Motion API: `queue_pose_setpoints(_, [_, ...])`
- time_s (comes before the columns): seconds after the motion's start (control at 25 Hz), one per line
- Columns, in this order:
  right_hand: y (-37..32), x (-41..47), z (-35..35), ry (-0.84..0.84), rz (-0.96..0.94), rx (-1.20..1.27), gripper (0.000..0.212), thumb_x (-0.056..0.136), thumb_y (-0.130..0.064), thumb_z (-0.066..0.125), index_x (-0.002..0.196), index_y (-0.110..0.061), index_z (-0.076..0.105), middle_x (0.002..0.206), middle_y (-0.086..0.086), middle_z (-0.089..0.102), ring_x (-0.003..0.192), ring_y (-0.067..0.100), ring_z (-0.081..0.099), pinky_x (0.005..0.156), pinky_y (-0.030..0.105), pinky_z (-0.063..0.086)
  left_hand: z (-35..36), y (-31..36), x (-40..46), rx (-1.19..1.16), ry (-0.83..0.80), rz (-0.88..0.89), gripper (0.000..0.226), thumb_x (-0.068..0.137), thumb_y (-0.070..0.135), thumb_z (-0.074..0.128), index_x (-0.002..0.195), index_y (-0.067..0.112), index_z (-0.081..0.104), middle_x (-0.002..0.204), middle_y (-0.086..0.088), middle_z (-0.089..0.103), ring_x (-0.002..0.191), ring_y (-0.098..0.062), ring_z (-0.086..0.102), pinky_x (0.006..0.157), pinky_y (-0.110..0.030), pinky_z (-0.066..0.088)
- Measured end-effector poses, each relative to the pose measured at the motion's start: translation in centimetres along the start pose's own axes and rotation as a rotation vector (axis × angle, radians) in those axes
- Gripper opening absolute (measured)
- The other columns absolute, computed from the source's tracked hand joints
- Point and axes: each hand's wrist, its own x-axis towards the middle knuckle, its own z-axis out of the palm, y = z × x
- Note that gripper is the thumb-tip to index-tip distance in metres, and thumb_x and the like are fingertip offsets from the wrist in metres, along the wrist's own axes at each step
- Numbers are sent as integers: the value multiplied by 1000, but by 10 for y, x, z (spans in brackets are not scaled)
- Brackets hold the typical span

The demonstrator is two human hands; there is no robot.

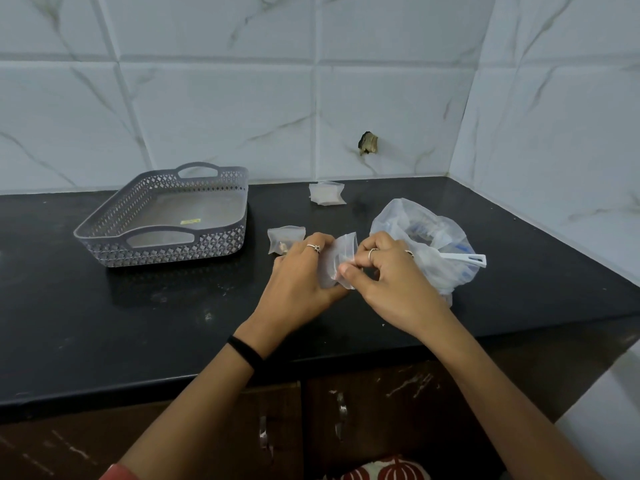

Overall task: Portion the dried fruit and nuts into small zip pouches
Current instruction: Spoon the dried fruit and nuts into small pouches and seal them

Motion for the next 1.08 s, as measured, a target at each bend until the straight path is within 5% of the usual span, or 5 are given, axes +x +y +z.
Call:
queue_pose_setpoints(0.2, [5,-6,-14,100,-38,24,28,93,-32,54,84,-12,71,99,-9,50,98,7,49,83,17,40,7,9,5,-115,-20,-1,54,73,40,75,117,19,52,106,7,62,98,-13,60,87,-41,51])
queue_pose_setpoints(0.44, [57,-13,-74,642,218,71,8,89,-23,58,88,-23,67,95,1,62,85,14,59,78,25,43,18,9,9,-242,-32,-37,45,74,34,77,112,24,55,100,12,64,96,-5,62,85,-28,52])
queue_pose_setpoints(0.68, [118,-2,-83,317,615,0,39,88,-34,62,119,-10,60,106,9,65,90,22,60,80,32,47,33,17,11,-302,-65,-68,40,77,30,76,111,30,54,101,18,63,93,5,60,78,-8,46])
queue_pose_setpoints(0.88, [123,8,-83,338,566,63,26,84,-20,69,107,-8,68,93,11,71,74,21,63,76,32,54,52,18,13,-244,-47,-82,68,74,34,77,133,22,45,126,9,55,115,-6,53,100,-30,47])
queue_pose_setpoints(1.08, [118,10,-93,293,545,-89,18,82,-21,72,96,-12,68,87,8,68,75,20,63,66,27,47,54,26,16,-298,9,53,68,72,37,73,134,26,47,129,11,55,119,-7,52,101,-35,48])
